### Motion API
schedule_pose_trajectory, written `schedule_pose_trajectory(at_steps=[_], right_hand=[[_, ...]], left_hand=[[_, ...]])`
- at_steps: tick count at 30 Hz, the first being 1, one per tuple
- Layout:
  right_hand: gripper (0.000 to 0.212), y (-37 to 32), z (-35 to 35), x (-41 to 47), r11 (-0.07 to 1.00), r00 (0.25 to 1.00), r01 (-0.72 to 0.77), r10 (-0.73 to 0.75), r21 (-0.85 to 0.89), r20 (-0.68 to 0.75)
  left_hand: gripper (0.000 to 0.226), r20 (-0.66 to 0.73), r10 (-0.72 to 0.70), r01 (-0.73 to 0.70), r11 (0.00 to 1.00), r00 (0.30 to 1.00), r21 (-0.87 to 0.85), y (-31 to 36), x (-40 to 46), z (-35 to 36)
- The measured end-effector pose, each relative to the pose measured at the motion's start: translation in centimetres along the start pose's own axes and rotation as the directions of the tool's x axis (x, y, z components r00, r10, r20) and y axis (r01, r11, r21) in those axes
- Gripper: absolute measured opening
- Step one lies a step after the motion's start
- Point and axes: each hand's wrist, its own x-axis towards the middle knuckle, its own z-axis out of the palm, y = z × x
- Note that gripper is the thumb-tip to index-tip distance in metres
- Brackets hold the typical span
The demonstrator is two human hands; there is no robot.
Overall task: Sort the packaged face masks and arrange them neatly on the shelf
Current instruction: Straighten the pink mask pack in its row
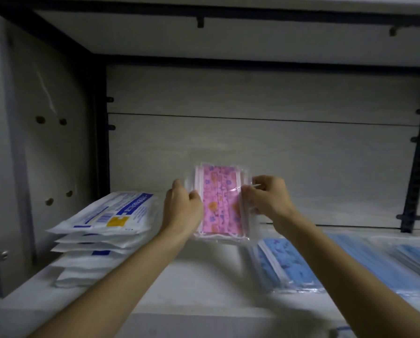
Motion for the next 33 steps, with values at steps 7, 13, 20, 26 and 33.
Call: schedule_pose_trajectory(at_steps=[7, 13, 20, 26, 33], right_hand=[[0.02, 2.2, 1.5, -2.6, 0.876, 0.967, -0.094, 0.194, -0.474, 0.167], [0.015, 1.4, 2.3, -4.1, 0.778, 0.921, -0.071, 0.291, -0.624, 0.259], [0.019, -0.3, 2.1, -5.0, 0.759, 0.885, -0.007, 0.307, -0.651, 0.35], [0.015, -1.2, 2.2, -5.7, 0.741, 0.87, 0.044, 0.301, -0.67, 0.39], [0.025, -2.2, 1.2, -5.1, 0.785, 0.851, 0.027, 0.307, -0.619, 0.427]], left_hand=[[0.034, 0.309, -0.219, 0.138, 0.955, 0.926, 0.263, -3.1, -0.6, 0.6], [0.036, 0.4, -0.263, 0.109, 0.924, 0.878, 0.368, -4.4, -1.6, 0.6], [0.034, 0.425, -0.246, 0.034, 0.894, 0.871, 0.448, -3.2, -2.2, 0.5], [0.033, 0.442, -0.238, -0.01, 0.872, 0.865, 0.489, -2.5, -2.7, 0.3], [0.032, 0.414, -0.208, -0.056, 0.839, 0.886, 0.541, -1.2, -2.7, 0.2]])
